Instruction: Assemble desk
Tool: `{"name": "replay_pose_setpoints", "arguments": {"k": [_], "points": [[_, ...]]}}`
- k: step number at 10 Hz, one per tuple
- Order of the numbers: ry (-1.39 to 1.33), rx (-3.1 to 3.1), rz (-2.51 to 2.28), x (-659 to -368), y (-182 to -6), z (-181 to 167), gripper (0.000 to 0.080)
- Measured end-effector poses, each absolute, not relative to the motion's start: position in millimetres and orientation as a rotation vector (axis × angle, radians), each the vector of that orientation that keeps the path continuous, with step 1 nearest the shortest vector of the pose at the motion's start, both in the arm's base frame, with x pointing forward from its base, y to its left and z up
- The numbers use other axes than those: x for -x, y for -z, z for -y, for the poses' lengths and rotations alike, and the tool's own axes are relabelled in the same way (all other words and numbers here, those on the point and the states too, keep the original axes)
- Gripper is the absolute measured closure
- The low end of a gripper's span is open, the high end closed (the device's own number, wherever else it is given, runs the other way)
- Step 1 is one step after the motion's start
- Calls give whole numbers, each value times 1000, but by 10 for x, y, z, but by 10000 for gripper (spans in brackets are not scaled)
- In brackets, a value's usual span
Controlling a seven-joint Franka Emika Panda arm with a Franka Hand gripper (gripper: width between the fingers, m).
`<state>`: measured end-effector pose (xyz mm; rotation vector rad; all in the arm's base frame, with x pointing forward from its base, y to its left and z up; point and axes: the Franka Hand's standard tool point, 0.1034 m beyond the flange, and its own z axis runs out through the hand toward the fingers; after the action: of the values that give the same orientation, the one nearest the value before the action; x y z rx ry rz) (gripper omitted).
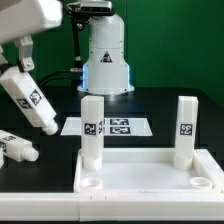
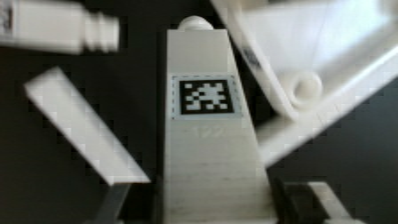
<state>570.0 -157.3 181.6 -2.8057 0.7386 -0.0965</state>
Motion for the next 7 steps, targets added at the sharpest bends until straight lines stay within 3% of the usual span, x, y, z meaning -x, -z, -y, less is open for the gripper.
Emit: {"name": "replay_pose_setpoints", "arguments": {"k": [3,4,6,7], "points": [[438,2896,-638,-6201,-2176,896,515],[500,2894,-616,-6161,-2167,613,515],[682,2899,-614,-6109,-2104,561,515],[628,2901,-615,-6089,-2081,560,515]]}}
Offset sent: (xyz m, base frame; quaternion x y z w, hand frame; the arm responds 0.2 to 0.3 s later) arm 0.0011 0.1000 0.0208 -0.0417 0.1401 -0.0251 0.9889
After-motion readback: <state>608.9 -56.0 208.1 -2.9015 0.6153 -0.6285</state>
